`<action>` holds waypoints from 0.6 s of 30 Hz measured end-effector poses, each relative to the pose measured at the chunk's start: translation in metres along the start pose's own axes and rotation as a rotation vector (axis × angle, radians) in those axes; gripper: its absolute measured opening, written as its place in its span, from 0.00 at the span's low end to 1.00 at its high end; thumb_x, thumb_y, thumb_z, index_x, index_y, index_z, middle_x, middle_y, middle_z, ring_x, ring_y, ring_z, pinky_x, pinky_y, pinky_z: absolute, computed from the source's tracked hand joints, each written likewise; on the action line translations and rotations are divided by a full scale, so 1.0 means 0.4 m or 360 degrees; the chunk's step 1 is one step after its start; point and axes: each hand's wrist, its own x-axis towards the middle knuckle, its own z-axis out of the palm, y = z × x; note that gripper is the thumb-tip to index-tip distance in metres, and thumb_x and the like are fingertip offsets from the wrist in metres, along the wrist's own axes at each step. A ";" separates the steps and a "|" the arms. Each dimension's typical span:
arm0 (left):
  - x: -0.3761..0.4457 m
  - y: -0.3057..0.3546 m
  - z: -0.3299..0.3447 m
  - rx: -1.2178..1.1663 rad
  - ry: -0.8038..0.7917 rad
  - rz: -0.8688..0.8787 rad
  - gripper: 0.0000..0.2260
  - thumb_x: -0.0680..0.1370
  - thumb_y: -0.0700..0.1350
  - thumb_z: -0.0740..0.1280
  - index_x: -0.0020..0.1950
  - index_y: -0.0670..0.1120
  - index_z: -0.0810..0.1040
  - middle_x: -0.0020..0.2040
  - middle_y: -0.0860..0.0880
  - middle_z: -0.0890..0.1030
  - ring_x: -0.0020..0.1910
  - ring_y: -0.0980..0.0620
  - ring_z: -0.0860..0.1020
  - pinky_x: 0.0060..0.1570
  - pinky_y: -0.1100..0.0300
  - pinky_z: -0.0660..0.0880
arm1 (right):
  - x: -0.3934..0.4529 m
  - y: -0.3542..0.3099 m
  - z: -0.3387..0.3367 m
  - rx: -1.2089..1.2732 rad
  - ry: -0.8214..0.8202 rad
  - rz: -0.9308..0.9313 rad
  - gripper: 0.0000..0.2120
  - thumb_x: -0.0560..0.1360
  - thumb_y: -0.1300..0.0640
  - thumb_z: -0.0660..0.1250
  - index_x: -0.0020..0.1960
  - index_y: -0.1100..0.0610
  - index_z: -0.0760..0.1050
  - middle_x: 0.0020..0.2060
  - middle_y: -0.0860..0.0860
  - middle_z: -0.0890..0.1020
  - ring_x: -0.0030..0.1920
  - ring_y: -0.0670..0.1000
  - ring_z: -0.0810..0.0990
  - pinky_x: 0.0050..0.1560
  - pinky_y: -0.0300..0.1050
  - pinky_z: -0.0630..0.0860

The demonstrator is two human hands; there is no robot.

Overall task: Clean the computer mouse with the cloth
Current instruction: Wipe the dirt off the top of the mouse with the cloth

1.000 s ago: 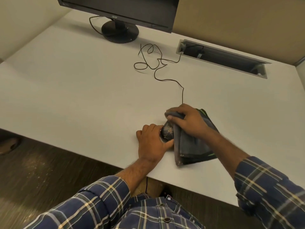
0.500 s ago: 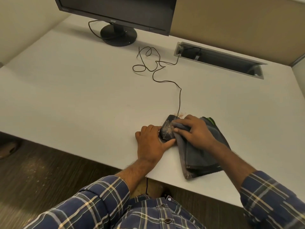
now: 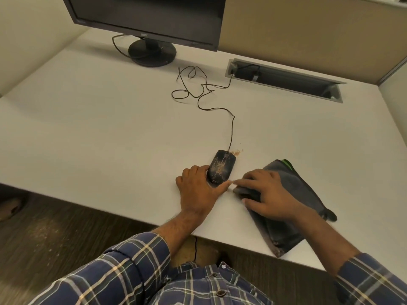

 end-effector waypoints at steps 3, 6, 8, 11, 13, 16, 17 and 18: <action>-0.003 0.003 -0.004 -0.0046 0.0016 -0.0006 0.33 0.66 0.76 0.60 0.58 0.52 0.77 0.50 0.55 0.77 0.50 0.56 0.69 0.50 0.58 0.59 | -0.022 -0.001 -0.013 0.0711 0.0435 0.0450 0.24 0.73 0.36 0.65 0.67 0.38 0.69 0.60 0.41 0.75 0.62 0.42 0.72 0.64 0.45 0.67; 0.011 0.007 -0.015 -0.0146 0.0069 -0.0063 0.33 0.70 0.73 0.58 0.62 0.50 0.76 0.52 0.53 0.78 0.53 0.53 0.72 0.51 0.57 0.61 | -0.013 0.036 -0.026 0.0469 0.0815 0.1213 0.32 0.72 0.30 0.58 0.65 0.51 0.73 0.59 0.52 0.78 0.60 0.56 0.75 0.61 0.56 0.72; 0.041 0.014 -0.029 -0.0193 0.0061 -0.0095 0.31 0.72 0.70 0.60 0.64 0.49 0.75 0.53 0.52 0.79 0.54 0.51 0.73 0.53 0.56 0.65 | -0.006 0.061 -0.023 0.0122 0.0612 0.1656 0.40 0.71 0.26 0.55 0.67 0.58 0.70 0.61 0.60 0.75 0.61 0.64 0.72 0.63 0.62 0.68; 0.104 0.034 -0.047 -0.0145 -0.0160 -0.0140 0.32 0.71 0.68 0.64 0.66 0.47 0.74 0.57 0.49 0.80 0.57 0.48 0.76 0.58 0.51 0.72 | 0.011 0.062 -0.001 0.0015 0.0317 0.1733 0.46 0.67 0.24 0.57 0.68 0.61 0.66 0.64 0.62 0.71 0.63 0.65 0.69 0.65 0.63 0.64; 0.134 0.048 -0.052 -0.0053 -0.0370 -0.0164 0.34 0.70 0.68 0.65 0.67 0.46 0.73 0.59 0.47 0.79 0.59 0.47 0.76 0.58 0.48 0.74 | 0.025 0.060 0.015 -0.0066 0.0287 0.1531 0.43 0.68 0.26 0.60 0.68 0.59 0.67 0.63 0.60 0.72 0.63 0.63 0.70 0.64 0.61 0.65; 0.158 0.056 -0.053 -0.0016 -0.0550 -0.0179 0.34 0.70 0.67 0.66 0.68 0.45 0.73 0.61 0.47 0.80 0.59 0.47 0.77 0.59 0.48 0.75 | 0.042 0.054 0.016 -0.0069 0.0310 0.1193 0.28 0.73 0.37 0.65 0.66 0.54 0.72 0.59 0.57 0.75 0.59 0.59 0.73 0.60 0.56 0.69; 0.166 0.055 -0.054 -0.0030 -0.0576 -0.0183 0.33 0.71 0.66 0.66 0.68 0.45 0.73 0.61 0.47 0.80 0.59 0.47 0.78 0.59 0.49 0.75 | 0.045 0.051 0.015 -0.0023 0.0330 0.1068 0.23 0.74 0.42 0.66 0.65 0.53 0.73 0.57 0.56 0.77 0.57 0.59 0.74 0.59 0.55 0.69; 0.175 0.053 -0.055 -0.0040 -0.0589 -0.0180 0.30 0.73 0.64 0.65 0.67 0.46 0.73 0.60 0.47 0.80 0.59 0.47 0.78 0.59 0.49 0.75 | 0.046 0.047 0.014 0.0031 0.0351 0.0944 0.20 0.75 0.47 0.66 0.64 0.53 0.74 0.56 0.55 0.78 0.56 0.58 0.74 0.59 0.54 0.69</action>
